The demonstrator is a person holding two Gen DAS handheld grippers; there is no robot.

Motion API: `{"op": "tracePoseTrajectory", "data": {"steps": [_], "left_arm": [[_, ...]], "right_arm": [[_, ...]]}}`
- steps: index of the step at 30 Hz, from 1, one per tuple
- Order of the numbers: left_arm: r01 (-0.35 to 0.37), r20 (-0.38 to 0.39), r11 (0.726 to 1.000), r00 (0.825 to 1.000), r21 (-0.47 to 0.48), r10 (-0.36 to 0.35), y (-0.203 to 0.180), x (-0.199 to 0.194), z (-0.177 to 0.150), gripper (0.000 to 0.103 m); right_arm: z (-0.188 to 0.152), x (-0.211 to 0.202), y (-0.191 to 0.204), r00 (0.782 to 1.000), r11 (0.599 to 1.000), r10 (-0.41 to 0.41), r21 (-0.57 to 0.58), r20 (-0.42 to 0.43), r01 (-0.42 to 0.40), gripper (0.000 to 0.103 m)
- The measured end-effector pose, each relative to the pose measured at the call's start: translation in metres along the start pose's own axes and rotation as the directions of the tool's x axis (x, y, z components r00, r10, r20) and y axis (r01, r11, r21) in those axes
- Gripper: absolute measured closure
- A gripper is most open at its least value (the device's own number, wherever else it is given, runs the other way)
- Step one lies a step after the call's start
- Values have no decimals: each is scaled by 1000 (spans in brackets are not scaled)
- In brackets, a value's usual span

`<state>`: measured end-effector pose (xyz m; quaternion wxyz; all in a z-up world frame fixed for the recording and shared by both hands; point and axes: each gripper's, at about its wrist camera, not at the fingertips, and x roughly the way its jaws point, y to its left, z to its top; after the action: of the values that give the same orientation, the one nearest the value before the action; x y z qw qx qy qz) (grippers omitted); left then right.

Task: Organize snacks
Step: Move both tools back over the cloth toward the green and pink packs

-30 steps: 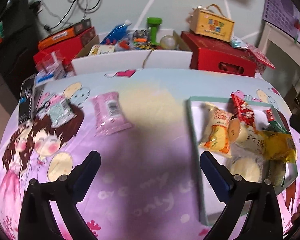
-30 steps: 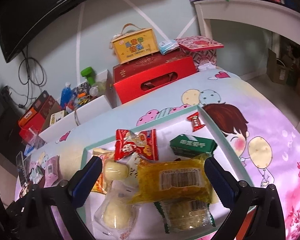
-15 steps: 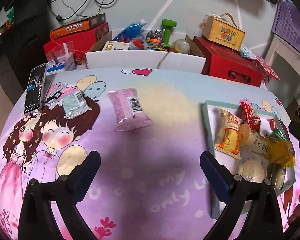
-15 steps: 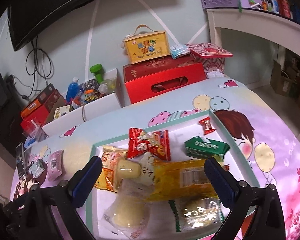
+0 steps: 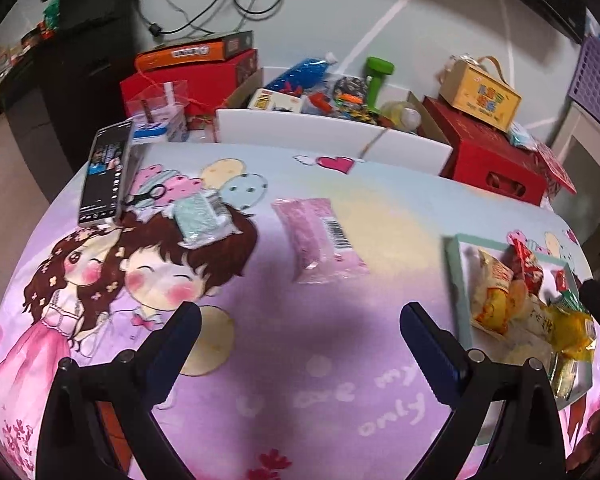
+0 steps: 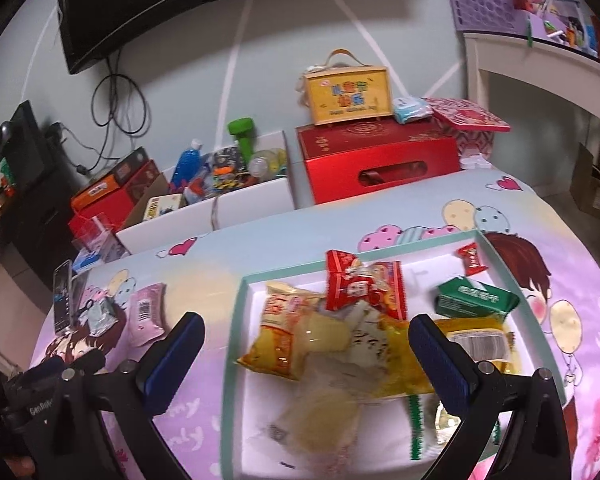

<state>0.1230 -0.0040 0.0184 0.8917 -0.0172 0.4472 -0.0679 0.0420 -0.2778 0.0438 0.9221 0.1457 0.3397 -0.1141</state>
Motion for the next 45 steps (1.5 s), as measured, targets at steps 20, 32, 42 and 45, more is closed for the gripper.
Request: {"op": "tracePoseTrajectory", "data": {"steps": [20,32,42,45], "left_arm": [[-98,-61,978,994,-183,89,95,12,-1,3],[-74,-95,975,994,-210,55,102,26,0,3],[-47,-125,973,992,-226,19,104,40,-1,4],[-40,-119,972,993,-231,13,106,42,3,4]], "right_arm": [[-26,24,71,990,987,105,-111,-95,-115,0],[-37,42,100,981,975,127,-160,-147,-151,0],[-44,55,111,976,972,114,-185,-183,-148,0],[-46,61,117,973,968,111,-198,-201,-151,0]]}}
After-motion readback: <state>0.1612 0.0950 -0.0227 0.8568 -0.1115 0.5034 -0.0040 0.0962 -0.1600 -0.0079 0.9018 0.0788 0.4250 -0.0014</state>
